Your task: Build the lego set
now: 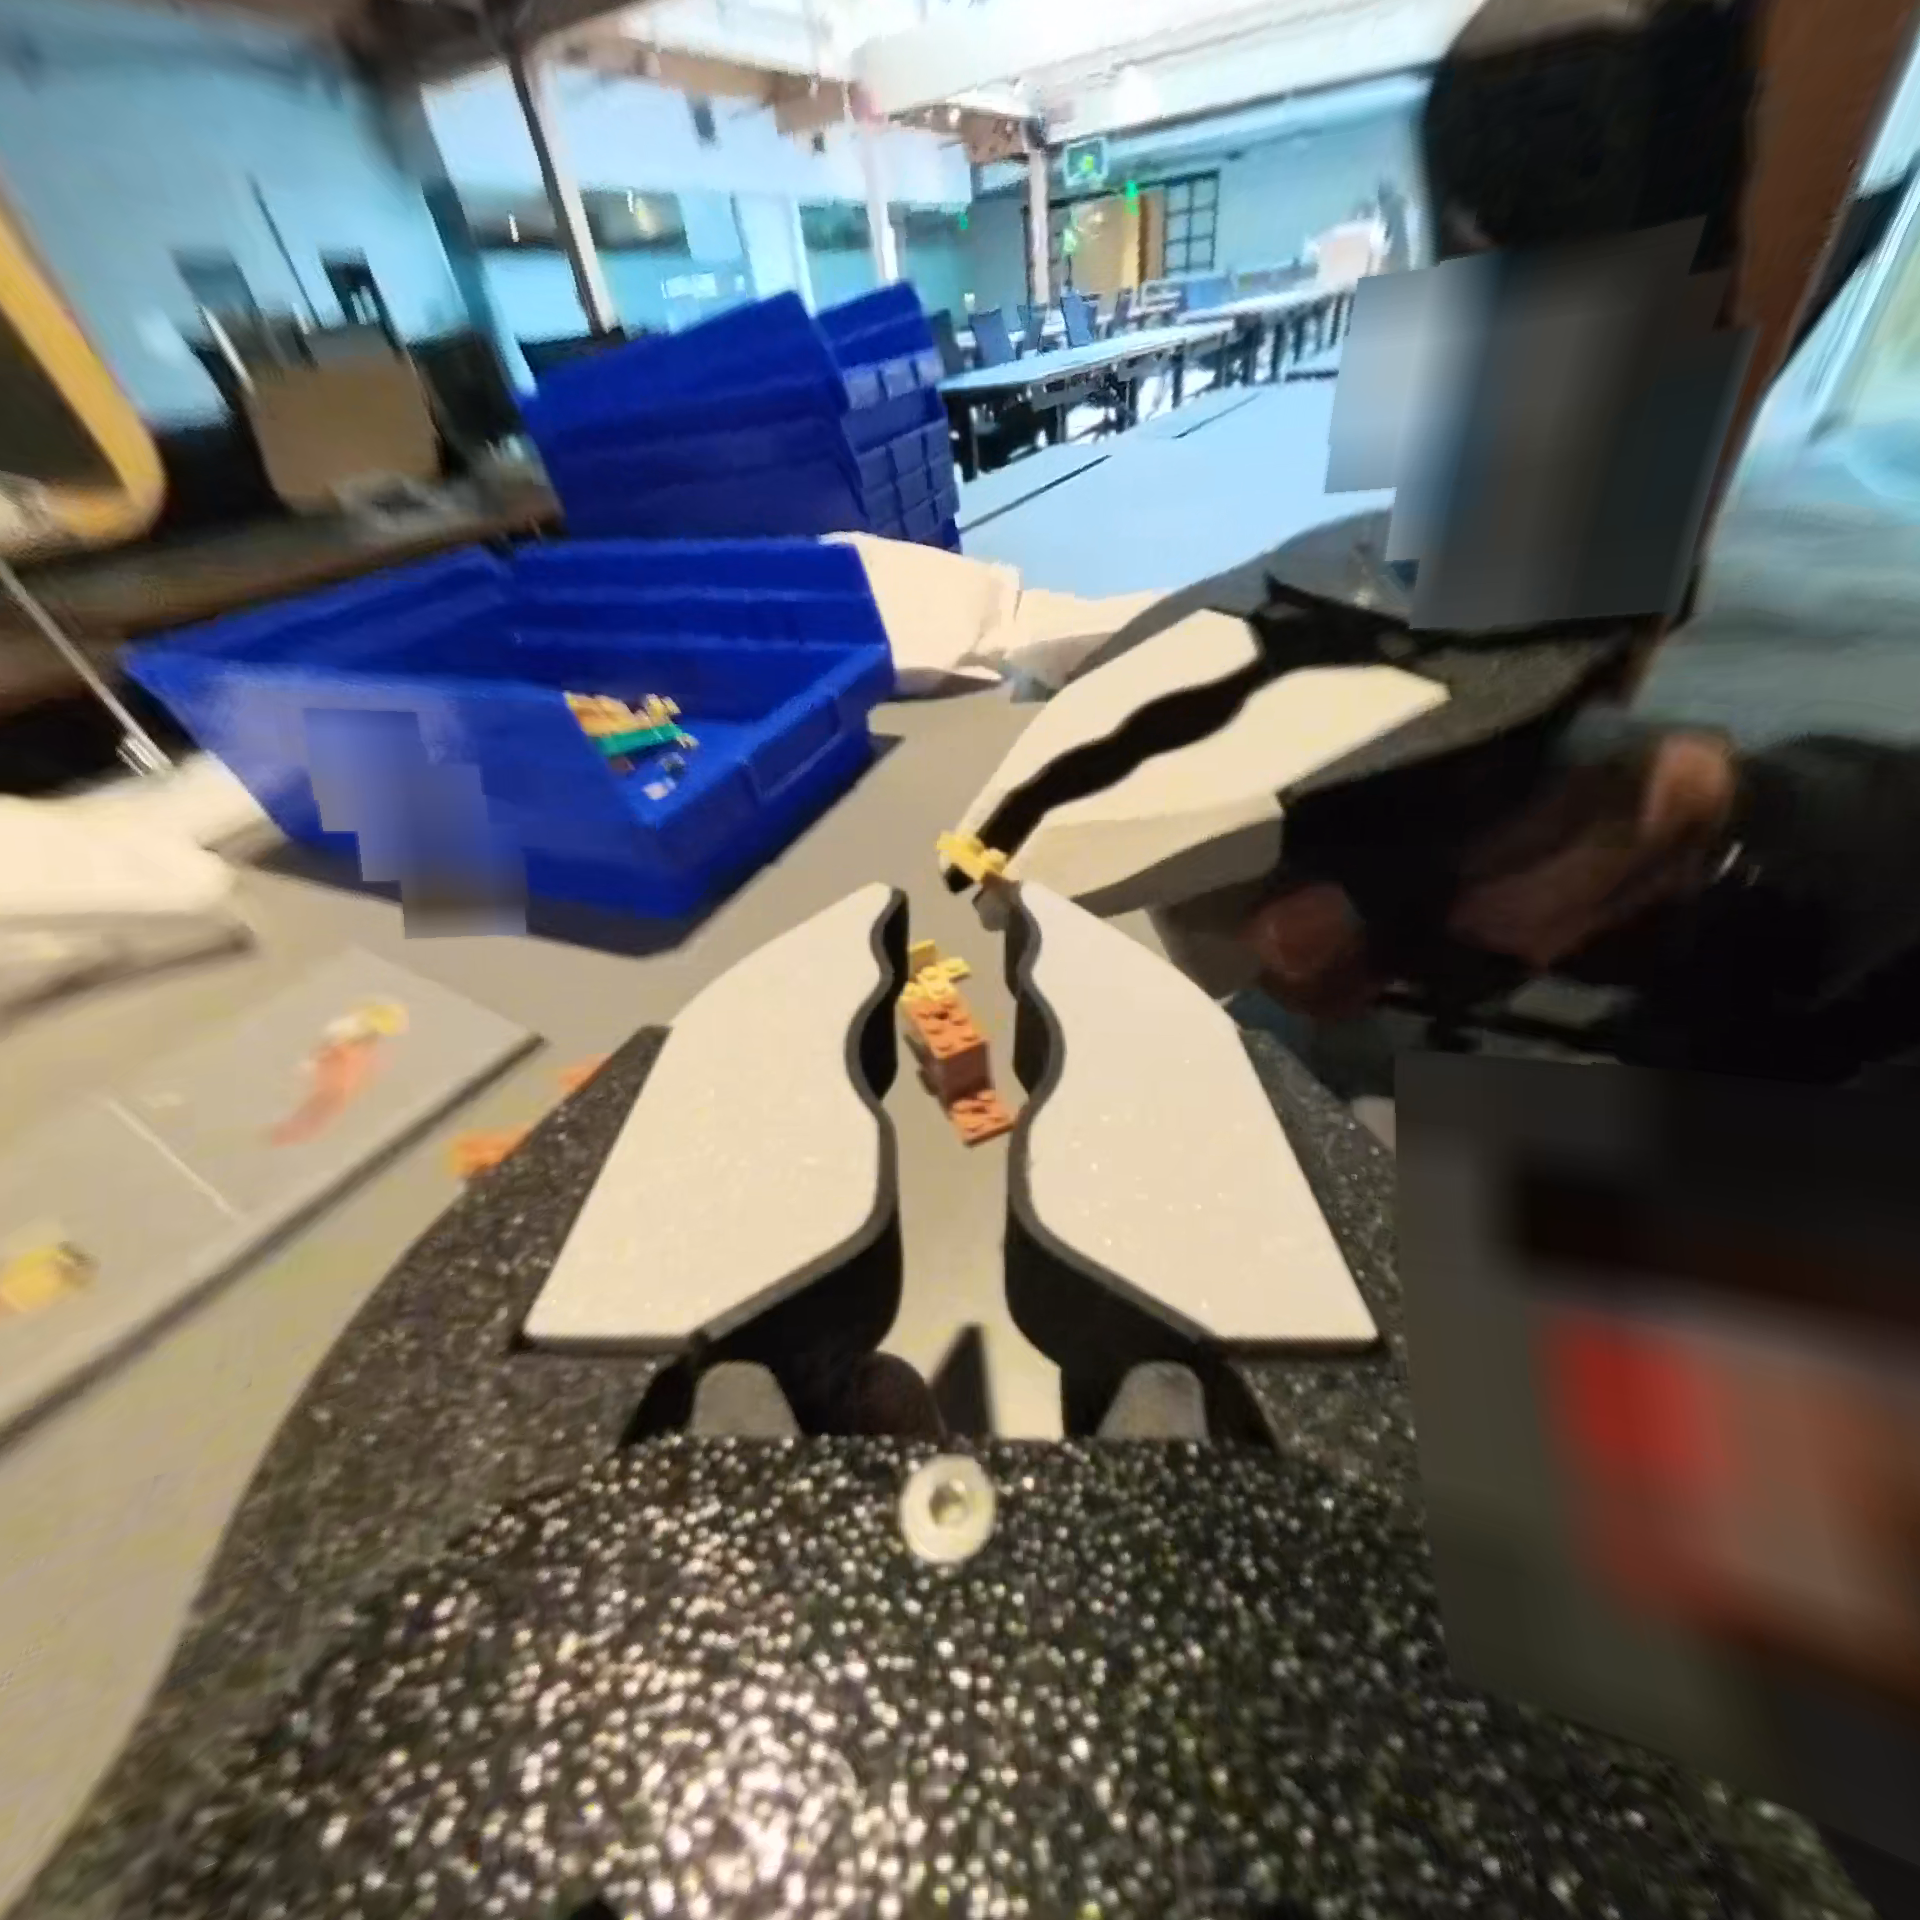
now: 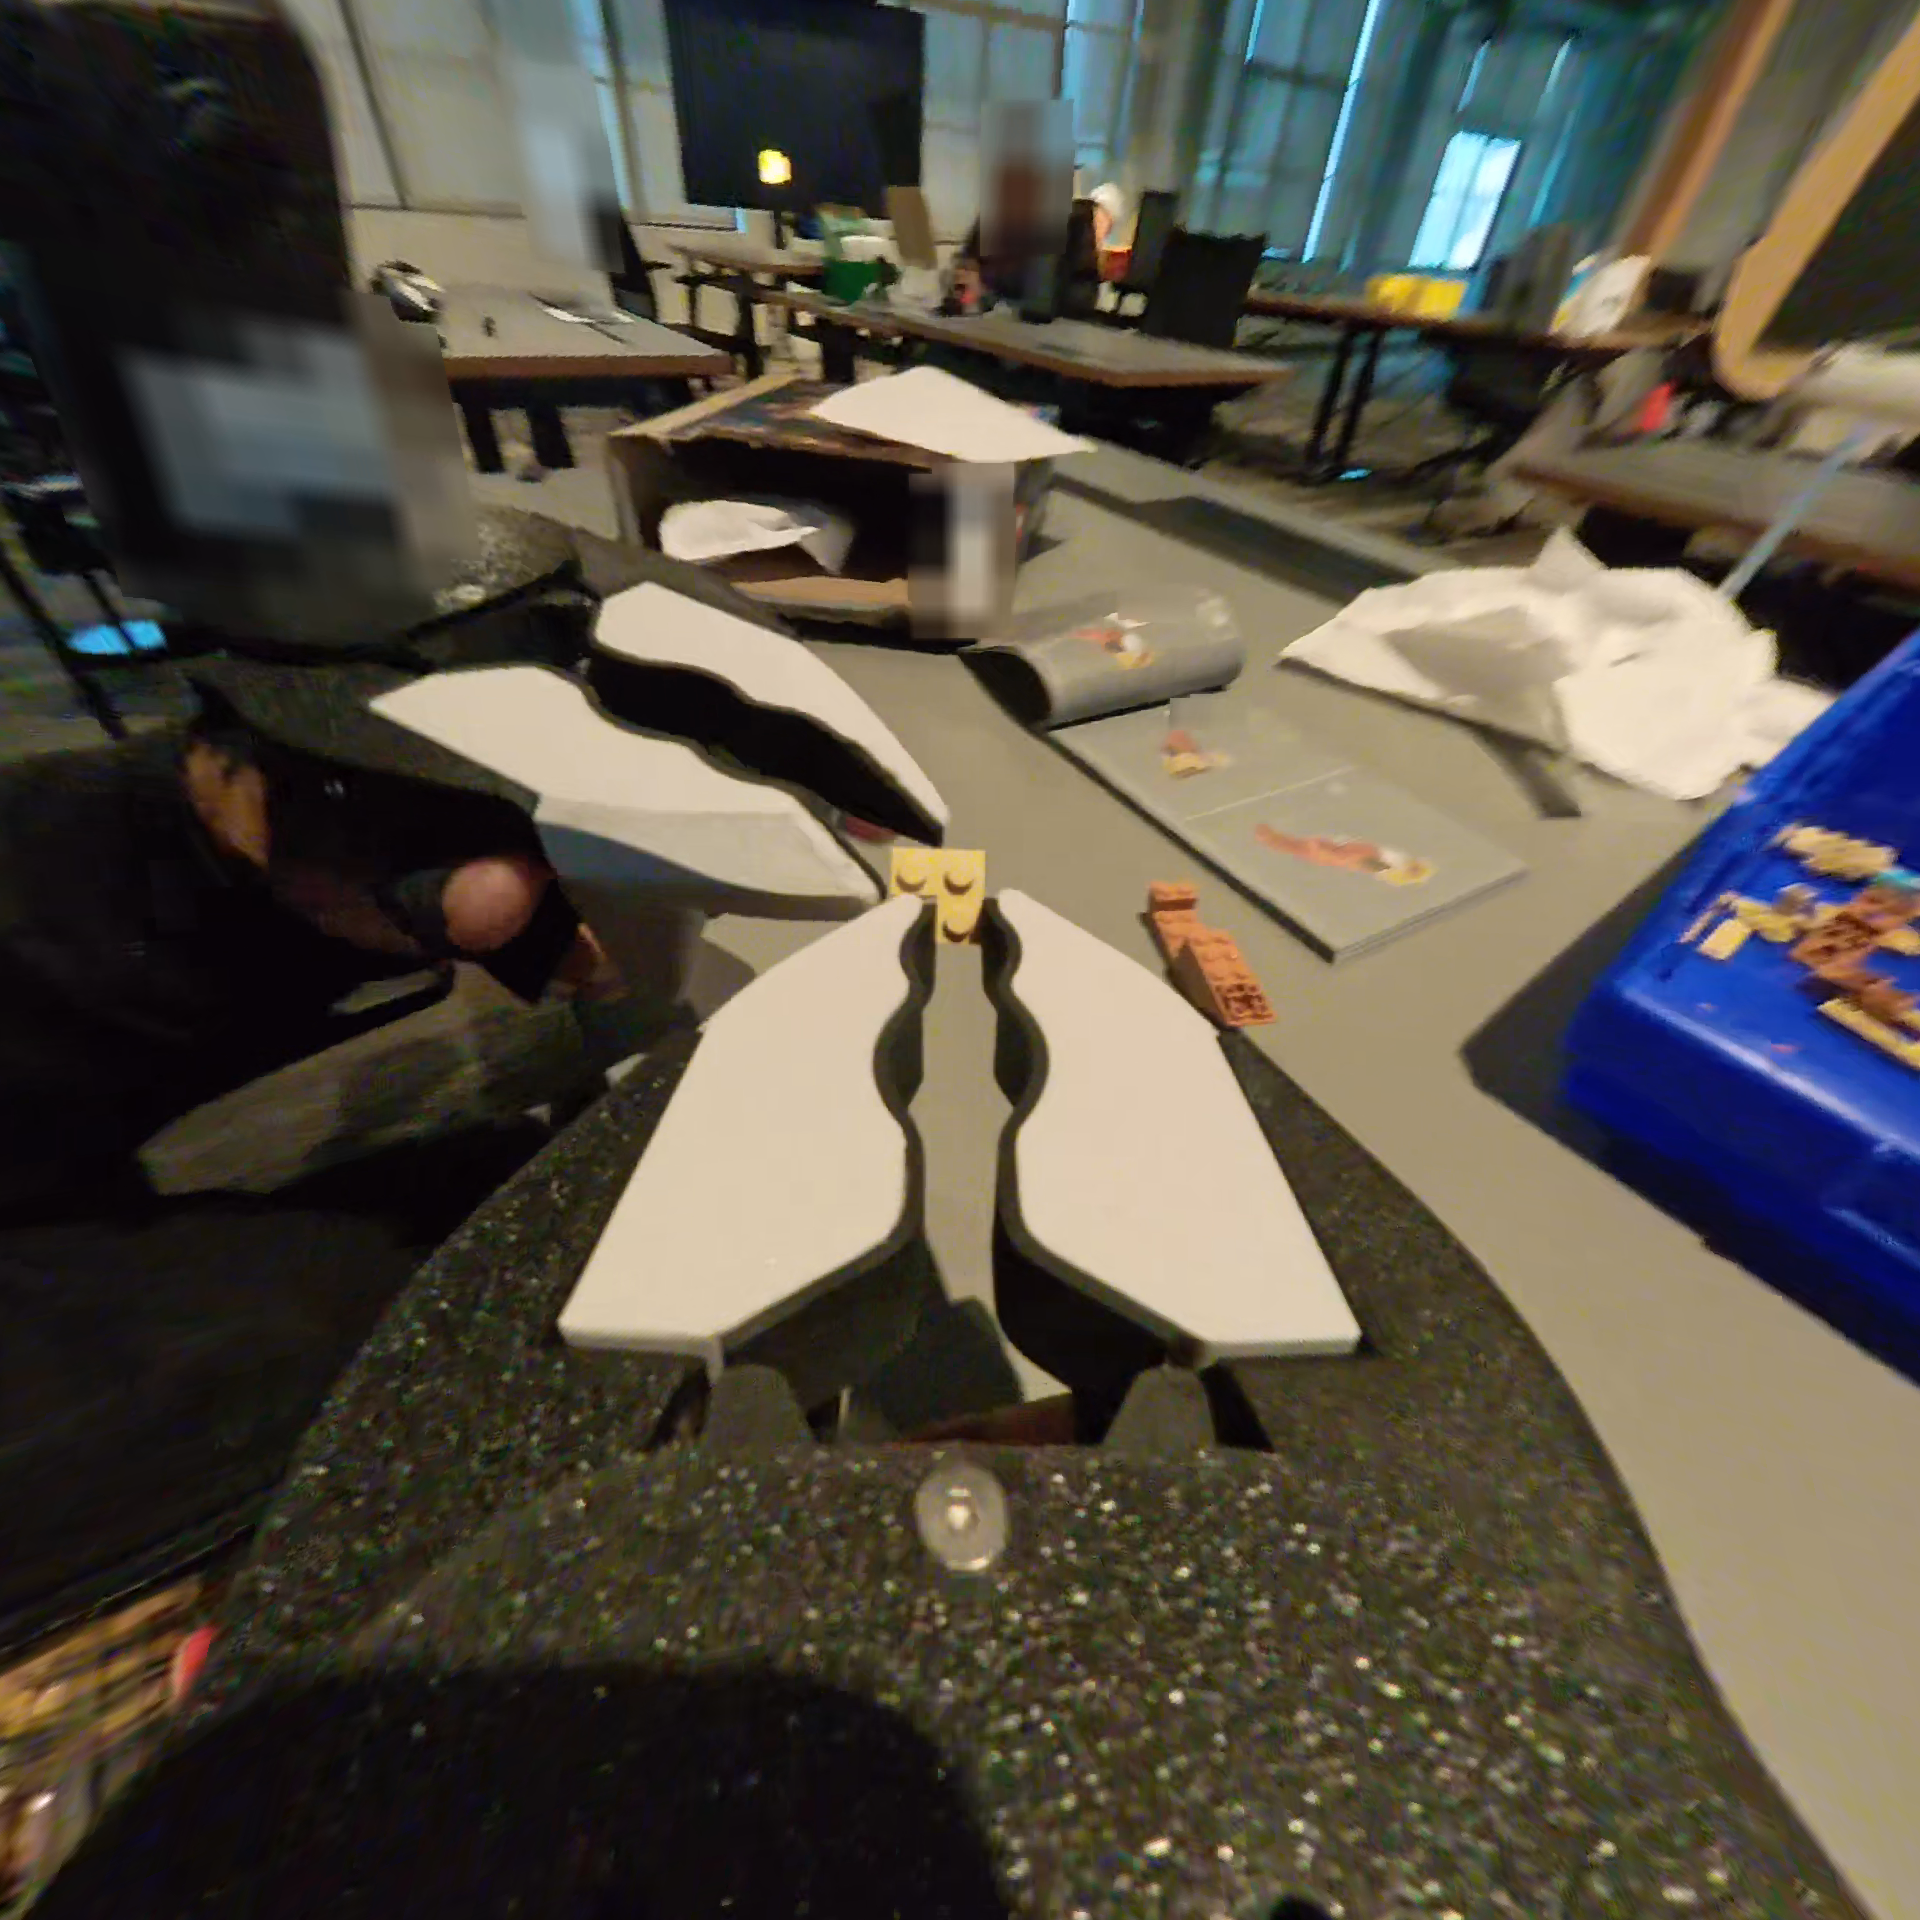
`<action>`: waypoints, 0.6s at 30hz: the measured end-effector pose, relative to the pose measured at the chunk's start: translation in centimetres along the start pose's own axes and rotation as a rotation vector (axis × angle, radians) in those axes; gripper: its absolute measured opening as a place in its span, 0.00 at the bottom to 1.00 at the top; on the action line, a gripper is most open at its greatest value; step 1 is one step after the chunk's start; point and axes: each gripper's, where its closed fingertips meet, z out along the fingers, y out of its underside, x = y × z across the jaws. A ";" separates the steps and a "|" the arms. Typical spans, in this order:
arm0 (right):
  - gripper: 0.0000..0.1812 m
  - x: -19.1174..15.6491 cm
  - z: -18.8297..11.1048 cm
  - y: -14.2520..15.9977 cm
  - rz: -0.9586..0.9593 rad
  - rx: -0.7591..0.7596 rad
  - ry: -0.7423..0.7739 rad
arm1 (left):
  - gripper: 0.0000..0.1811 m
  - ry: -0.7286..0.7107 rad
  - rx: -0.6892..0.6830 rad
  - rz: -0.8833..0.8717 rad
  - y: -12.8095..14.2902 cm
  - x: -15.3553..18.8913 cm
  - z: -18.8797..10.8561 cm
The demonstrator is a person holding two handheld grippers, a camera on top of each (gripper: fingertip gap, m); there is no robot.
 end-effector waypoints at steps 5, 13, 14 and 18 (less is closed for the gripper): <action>0.04 0.4 0.0 0.0 -0.090 0.005 0.085 | 0.10 0.109 0.016 -0.375 -0.2 0.2 0.2; 0.04 0.6 0.3 0.2 -0.236 -0.015 0.162 | 0.03 0.174 0.006 -0.594 0.3 0.4 0.5; 0.04 0.6 0.4 0.3 -0.242 -0.015 0.164 | 0.02 0.179 0.006 -0.612 0.3 0.4 0.6; 0.04 0.5 0.4 0.3 -0.253 -0.012 0.152 | 0.02 0.232 0.043 -0.727 0.4 0.3 0.5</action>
